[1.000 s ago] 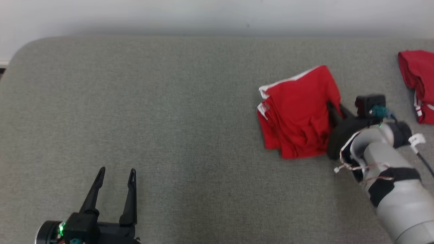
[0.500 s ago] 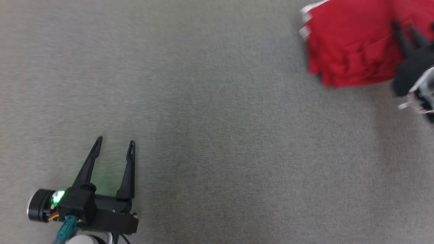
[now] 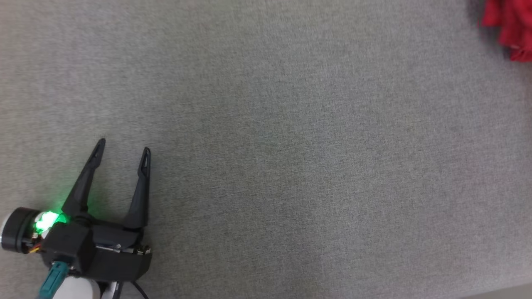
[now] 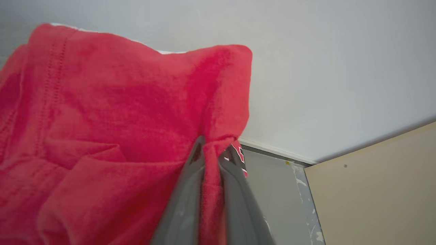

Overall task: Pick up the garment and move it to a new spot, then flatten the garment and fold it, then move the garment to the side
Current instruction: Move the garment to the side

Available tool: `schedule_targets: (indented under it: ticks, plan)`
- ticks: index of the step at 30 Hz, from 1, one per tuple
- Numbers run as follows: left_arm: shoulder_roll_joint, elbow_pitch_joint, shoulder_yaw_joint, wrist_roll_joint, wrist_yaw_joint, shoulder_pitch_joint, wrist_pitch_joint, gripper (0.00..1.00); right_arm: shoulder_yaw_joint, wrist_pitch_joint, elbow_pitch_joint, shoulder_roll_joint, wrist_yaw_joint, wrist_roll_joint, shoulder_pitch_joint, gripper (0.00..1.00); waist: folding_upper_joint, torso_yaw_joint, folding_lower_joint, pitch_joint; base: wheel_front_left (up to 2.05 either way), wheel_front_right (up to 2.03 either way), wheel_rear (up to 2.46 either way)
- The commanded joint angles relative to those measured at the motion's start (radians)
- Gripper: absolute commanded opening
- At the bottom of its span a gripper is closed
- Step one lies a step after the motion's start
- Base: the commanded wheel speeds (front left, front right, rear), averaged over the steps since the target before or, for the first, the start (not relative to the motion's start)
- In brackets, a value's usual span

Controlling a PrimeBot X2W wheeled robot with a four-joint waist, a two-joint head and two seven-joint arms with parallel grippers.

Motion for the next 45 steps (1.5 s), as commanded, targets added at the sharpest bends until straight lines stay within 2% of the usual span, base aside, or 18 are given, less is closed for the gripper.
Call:
schedule_targets:
  ticks: [1, 5, 14, 15, 17, 24, 29, 38, 45]
  plan:
    - [-0.004, 0.005, -0.012, 0.008, 0.001, -0.014, -0.002, 1.0, 0.005, -0.005, -0.001, -0.021, -0.003, -0.02, -0.025, 0.0, 0.0, -0.033, 0.0001, 0.048, 0.0, 0.0, 0.0]
    - [0.004, -0.019, -0.012, 0.012, 0.004, -0.019, -0.001, 1.0, 0.008, -0.023, 0.014, -0.059, -0.003, -0.046, -0.057, 0.0, 0.0, -0.037, 0.0001, 0.073, 0.0, 0.0, 0.0]
    - [0.004, -0.027, -0.013, 0.002, 0.016, -0.02, 0.003, 1.0, 0.018, -0.032, 0.058, -0.078, -0.003, -0.083, -0.102, 0.0, 0.0, -0.028, 0.0001, 0.106, 0.0, 0.0, 0.0]
    - [0.005, -0.026, -0.011, 0.0, 0.019, -0.018, 0.003, 1.0, 0.015, -0.041, 0.06, -0.076, -0.003, -0.087, -0.108, 0.07, 0.0, -0.028, 0.0001, 0.109, 0.0, 0.0, 0.0]
    - [0.008, -0.024, -0.008, -0.004, 0.021, -0.016, 0.004, 1.0, 0.014, -0.058, 0.07, -0.079, -0.003, -0.114, -0.119, 1.0, 0.0, -0.027, 0.0001, 0.113, 0.0, 0.0, 0.0]
    - [-0.002, -0.008, -0.01, -0.014, 0.032, -0.012, 0.005, 1.0, 0.006, -0.078, 0.095, -0.04, -0.003, -0.17, -0.147, 1.0, 0.0, -0.024, 0.0001, 0.092, 0.0, 0.0, 0.0]
    - [-0.021, 0.004, -0.011, -0.026, 0.036, -0.002, 0.004, 1.0, -0.032, -0.119, 0.073, 0.008, -0.003, -0.144, -0.154, 1.0, 0.0, -0.011, 0.0001, 0.033, 0.0, 0.0, 0.0]
    - [-0.045, -0.003, 0.014, -0.038, 0.046, 0.065, -0.002, 1.0, -0.07, -0.183, -0.009, 0.105, -0.003, -0.078, -0.056, 1.0, 0.0, 0.031, 0.0001, -0.136, 0.0, 0.0, 0.0]
    - [-0.062, -0.001, 0.056, -0.049, 0.057, 0.161, -0.002, 1.0, -0.083, -0.222, -0.114, 0.186, -0.003, -0.053, 0.105, 1.0, 0.0, 0.052, 0.0001, -0.307, 0.0, 0.0, 0.0]
